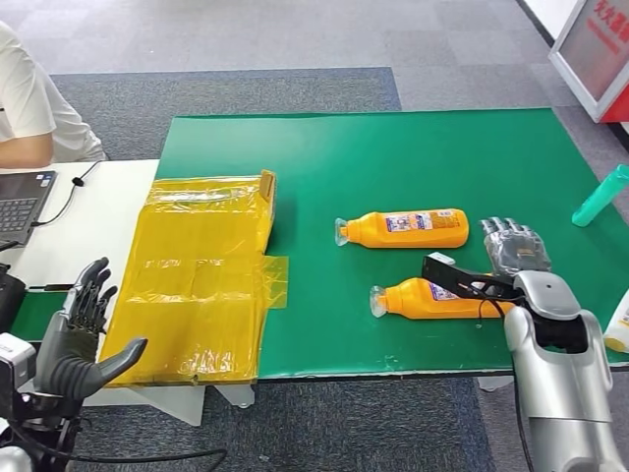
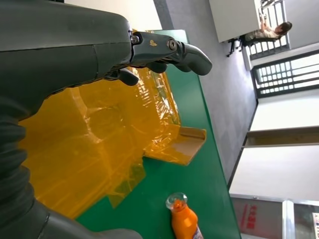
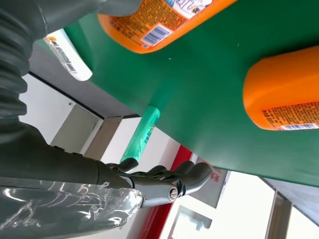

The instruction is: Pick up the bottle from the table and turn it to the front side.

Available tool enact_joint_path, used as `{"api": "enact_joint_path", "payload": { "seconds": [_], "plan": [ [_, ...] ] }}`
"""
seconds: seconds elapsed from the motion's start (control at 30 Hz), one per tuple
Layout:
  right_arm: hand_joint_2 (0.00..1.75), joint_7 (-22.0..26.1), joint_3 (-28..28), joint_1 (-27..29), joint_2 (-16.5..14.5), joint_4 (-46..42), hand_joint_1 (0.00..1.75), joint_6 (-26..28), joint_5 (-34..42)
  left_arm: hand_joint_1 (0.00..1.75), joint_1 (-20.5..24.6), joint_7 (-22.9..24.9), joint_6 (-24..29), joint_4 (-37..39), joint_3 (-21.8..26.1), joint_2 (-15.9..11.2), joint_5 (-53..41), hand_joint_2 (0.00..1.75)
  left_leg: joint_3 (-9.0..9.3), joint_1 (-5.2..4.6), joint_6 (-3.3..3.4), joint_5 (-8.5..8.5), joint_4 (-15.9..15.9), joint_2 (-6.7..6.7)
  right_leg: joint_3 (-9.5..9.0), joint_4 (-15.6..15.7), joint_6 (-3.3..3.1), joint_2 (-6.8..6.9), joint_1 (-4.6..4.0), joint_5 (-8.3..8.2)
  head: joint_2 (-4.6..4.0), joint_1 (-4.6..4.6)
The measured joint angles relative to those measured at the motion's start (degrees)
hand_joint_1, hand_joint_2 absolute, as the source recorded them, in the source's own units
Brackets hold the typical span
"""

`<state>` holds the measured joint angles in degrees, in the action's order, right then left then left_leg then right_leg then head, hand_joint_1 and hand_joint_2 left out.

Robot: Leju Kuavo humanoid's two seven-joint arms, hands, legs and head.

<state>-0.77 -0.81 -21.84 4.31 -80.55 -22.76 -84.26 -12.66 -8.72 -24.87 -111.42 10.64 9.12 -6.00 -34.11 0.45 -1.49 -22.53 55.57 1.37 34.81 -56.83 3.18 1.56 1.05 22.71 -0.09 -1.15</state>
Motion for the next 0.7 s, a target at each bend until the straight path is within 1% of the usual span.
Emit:
{"api": "enact_joint_path", "payload": {
  "seconds": [0.17,0.3,0.47,0.63,0.7],
  "plan": [
    [1.75,0.57,0.90,-3.46,3.88,3.35,0.00,-1.54,1.49,0.00,-0.08,-0.56,0.13,0.05,0.00,-0.41,0.39,1.75,-0.01,0.00,0.00,0.00,0.00,0.00,-0.01,0.00,0.00,0.01,0.00,0.00,0.00,-0.01],
    [1.75,1.15,1.95,-4.86,6.83,5.35,0.00,-3.93,4.92,0.00,-0.26,-0.75,0.13,0.07,0.04,-0.74,0.55,1.75,-0.02,0.00,0.01,0.00,0.00,-0.01,-0.01,0.00,0.01,0.01,0.01,-0.01,-0.01,-0.01],
    [1.75,1.12,3.60,-6.37,9.92,8.05,0.00,-8.03,9.93,0.00,-0.40,-1.19,0.13,0.08,0.14,-1.26,0.67,1.75,-0.03,0.00,0.00,0.00,0.00,-0.01,-0.01,0.00,0.01,0.01,0.00,-0.01,0.00,-0.01],
    [1.75,0.65,5.44,-7.91,12.54,10.52,0.00,-9.77,12.68,0.00,-0.43,-1.56,0.13,0.17,0.21,-1.75,0.82,1.75,-0.03,0.00,0.00,0.00,0.00,-0.01,0.00,0.00,0.01,0.01,0.00,-0.01,-0.01,-0.01],
    [1.75,0.04,6.10,-8.32,13.35,11.20,0.00,-10.89,15.03,0.00,-0.43,-1.71,0.14,0.21,0.21,-1.95,0.98,1.75,-0.03,0.00,0.00,0.01,0.00,-0.01,0.00,0.00,0.02,0.01,0.00,-0.01,-0.01,-0.01]
  ]
}}
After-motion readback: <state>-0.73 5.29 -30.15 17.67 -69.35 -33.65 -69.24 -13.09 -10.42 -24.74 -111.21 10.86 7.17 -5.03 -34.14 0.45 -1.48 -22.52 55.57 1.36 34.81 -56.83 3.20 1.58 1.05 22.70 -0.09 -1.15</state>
